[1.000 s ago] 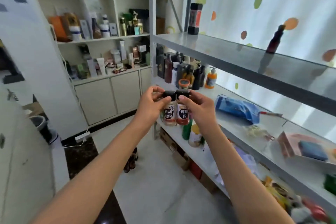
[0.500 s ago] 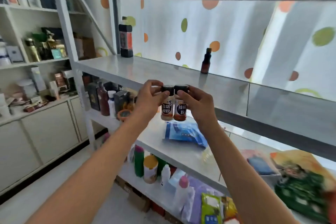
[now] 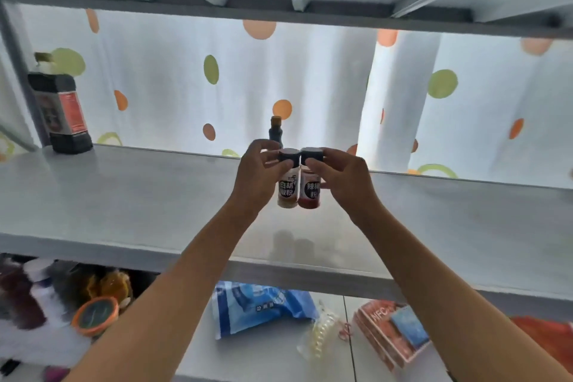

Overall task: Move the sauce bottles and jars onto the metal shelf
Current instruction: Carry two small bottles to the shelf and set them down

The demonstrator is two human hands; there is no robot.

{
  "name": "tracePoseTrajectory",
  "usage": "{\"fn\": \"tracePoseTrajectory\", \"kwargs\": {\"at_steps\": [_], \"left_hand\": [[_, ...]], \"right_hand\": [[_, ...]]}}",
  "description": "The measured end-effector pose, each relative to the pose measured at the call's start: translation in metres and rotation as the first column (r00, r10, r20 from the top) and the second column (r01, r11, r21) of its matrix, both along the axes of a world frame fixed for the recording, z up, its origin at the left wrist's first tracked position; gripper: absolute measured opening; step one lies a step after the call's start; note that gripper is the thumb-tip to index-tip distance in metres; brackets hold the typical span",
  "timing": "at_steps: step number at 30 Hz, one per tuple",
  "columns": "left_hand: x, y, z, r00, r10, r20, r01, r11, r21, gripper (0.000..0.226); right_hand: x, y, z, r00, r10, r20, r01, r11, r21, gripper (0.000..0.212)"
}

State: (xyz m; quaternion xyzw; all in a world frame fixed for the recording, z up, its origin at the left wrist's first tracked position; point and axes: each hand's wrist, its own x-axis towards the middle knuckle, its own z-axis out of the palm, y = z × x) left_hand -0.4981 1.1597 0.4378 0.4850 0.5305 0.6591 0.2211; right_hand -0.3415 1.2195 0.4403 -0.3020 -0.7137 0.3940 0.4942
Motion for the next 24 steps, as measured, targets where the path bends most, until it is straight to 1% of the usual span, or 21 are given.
{"fn": "tracePoseTrajectory", "kwargs": {"at_steps": [3,6,8,10,13,15,17,18,21,24], "left_hand": [[0.005,0.04,-0.003,0.998,-0.014,-0.055,0.012,0.999,-0.047,0.039],[0.007,0.077,-0.011,0.994,-0.011,-0.107,0.0,0.994,-0.108,0.036],[0.006,0.093,-0.017,0.994,-0.004,-0.108,-0.01,0.991,-0.131,0.035],[0.006,0.104,-0.024,0.994,0.01,-0.109,-0.024,0.991,-0.133,0.034],[0.006,0.113,-0.03,0.995,0.011,-0.102,-0.023,0.993,-0.118,0.034],[0.004,0.115,-0.033,0.993,-0.015,-0.115,0.002,0.993,-0.114,0.038],[0.002,0.114,-0.036,0.986,-0.043,-0.158,0.023,0.991,-0.129,0.046],[0.001,0.113,-0.038,0.983,-0.046,-0.18,0.023,0.991,-0.131,0.05],[-0.002,0.116,-0.043,0.969,-0.007,-0.248,-0.021,0.994,-0.11,0.054],[-0.005,0.124,-0.044,0.932,0.072,-0.356,-0.106,0.991,-0.077,0.055]], "right_hand": [[0.004,0.035,-0.01,0.998,-0.064,0.008,0.064,0.997,-0.033,0.017],[0.006,0.07,-0.018,0.989,-0.108,0.096,0.112,0.993,-0.041,0.019],[0.004,0.088,-0.022,0.981,-0.127,0.146,0.137,0.989,-0.059,0.026],[0.0,0.1,-0.027,0.974,-0.14,0.177,0.151,0.987,-0.05,0.023],[-0.005,0.111,-0.031,0.971,-0.158,0.178,0.165,0.986,-0.021,0.019],[-0.004,0.117,-0.032,0.969,-0.15,0.197,0.158,0.987,-0.025,0.025],[0.001,0.123,-0.035,0.961,-0.121,0.247,0.136,0.99,-0.047,0.032],[0.004,0.126,-0.037,0.958,-0.095,0.271,0.116,0.991,-0.061,0.032],[0.007,0.134,-0.038,0.96,-0.024,0.278,0.056,0.993,-0.108,0.03],[0.002,0.14,-0.038,0.953,-0.043,0.3,0.074,0.993,-0.09,0.033]]}}
